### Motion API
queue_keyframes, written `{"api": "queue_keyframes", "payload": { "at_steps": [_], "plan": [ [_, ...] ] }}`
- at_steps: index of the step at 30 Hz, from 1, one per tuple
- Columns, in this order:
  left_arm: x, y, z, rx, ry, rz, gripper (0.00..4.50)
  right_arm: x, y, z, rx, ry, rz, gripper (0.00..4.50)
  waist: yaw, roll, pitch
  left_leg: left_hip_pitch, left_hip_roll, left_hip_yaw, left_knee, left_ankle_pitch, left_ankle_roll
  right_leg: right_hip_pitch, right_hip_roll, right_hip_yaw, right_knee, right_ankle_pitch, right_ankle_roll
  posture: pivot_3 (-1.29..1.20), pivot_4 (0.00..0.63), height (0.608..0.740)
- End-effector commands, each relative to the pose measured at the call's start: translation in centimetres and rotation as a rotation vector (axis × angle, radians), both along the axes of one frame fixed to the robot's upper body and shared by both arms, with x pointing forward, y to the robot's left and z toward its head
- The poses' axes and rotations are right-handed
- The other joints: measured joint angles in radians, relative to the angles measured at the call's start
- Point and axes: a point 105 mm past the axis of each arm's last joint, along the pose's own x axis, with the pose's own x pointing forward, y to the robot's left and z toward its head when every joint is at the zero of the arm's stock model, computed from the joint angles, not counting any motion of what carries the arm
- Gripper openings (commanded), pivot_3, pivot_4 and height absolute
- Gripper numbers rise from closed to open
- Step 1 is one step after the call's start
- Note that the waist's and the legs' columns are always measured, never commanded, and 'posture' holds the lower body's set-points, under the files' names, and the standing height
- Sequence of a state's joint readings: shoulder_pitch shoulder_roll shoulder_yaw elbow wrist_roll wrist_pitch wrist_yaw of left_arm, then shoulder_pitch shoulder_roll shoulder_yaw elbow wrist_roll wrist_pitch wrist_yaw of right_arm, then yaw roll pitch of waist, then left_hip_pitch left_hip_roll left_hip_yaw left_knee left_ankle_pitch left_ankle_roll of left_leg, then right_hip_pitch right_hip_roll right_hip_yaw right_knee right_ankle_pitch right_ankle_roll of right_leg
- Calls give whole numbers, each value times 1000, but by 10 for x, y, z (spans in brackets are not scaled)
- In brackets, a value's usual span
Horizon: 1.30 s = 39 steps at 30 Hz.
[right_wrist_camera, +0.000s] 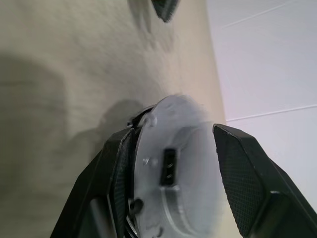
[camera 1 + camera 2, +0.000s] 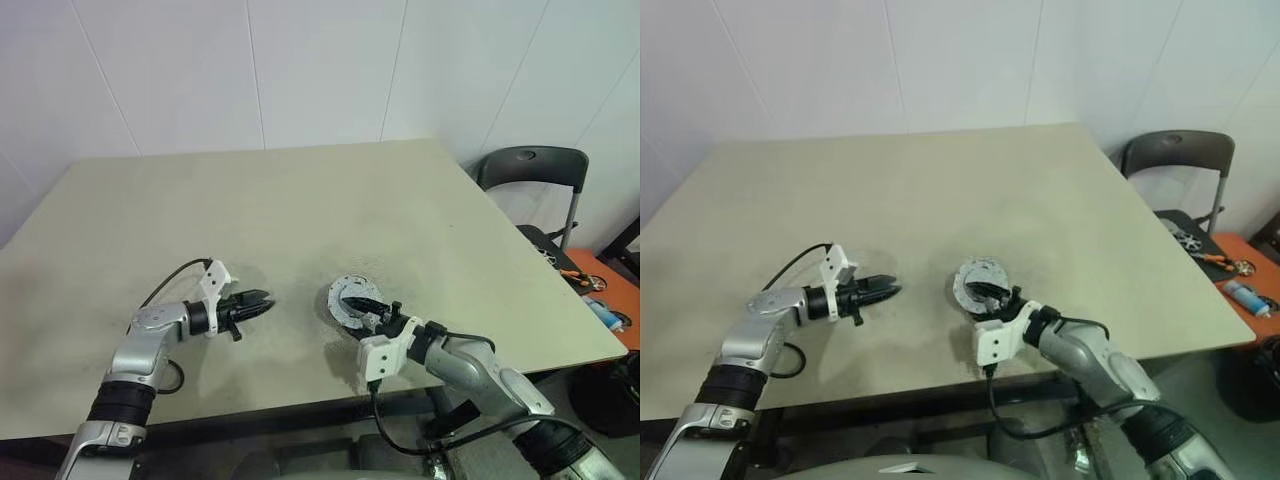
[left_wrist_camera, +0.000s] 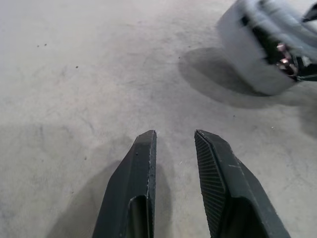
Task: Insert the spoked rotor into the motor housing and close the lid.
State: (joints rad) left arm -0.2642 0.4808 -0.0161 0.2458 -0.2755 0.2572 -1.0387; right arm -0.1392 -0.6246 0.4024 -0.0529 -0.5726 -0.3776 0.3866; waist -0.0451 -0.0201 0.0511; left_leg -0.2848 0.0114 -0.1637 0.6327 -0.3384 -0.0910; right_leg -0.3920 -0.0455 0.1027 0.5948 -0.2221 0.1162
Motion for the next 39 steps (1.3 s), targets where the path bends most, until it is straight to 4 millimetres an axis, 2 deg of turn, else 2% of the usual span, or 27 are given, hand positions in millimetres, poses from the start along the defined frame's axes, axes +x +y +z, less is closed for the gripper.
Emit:
{"api": "queue_keyframes", "payload": {
  "at_steps": [1,3,5,12,17,28,34,37,39],
  "plan": [
    [6,-2,14,-17,-41,0,1309,18,-23,-2,24,93,-148,2695,1,0,0,0,0,0,0,0,0,0,0,0,0,0,0,0,0,740],
    [5,-2,13,-17,-39,1,1309,26,-27,7,145,178,-241,2695,1,0,0,0,0,0,0,0,0,0,0,0,0,0,0,0,0,740],
    [5,-2,13,-17,-36,1,1309,26,-25,10,194,250,-257,2695,1,1,1,0,0,-1,0,0,0,0,0,0,0,0,0,0,0,740],
    [2,-4,14,-15,-34,1,1309,-11,-14,-5,107,416,-145,2695,3,2,1,-1,0,-1,-2,0,0,-3,0,0,0,0,1,0,0,740],
    [1,-5,16,-18,-35,2,1309,-19,-9,-2,99,459,-116,2695,1,2,1,-2,0,0,-2,0,0,-4,0,0,-1,-1,1,0,0,740],
    [-1,-3,15,-22,-26,18,1309,18,-1,45,346,412,-206,2695,1,5,4,-2,0,0,-2,0,0,-9,0,0,0,-1,1,0,0,740],
    [-3,-2,10,-19,-13,26,1309,24,-7,44,352,430,-237,2695,4,6,4,-4,0,0,-2,0,0,-11,0,0,-1,-1,1,0,0,740],
    [-3,-2,8,-16,-8,28,1309,19,-5,40,342,476,-222,2695,3,6,4,-5,0,0,-2,0,0,-11,0,0,0,-1,1,0,0,740],
    [-2,-1,6,-11,-2,30,1309,11,2,38,369,571,-196,2695,2,6,4,-5,0,0,-2,0,0,-11,0,0,0,-1,1,0,0,740]
  ]
}}
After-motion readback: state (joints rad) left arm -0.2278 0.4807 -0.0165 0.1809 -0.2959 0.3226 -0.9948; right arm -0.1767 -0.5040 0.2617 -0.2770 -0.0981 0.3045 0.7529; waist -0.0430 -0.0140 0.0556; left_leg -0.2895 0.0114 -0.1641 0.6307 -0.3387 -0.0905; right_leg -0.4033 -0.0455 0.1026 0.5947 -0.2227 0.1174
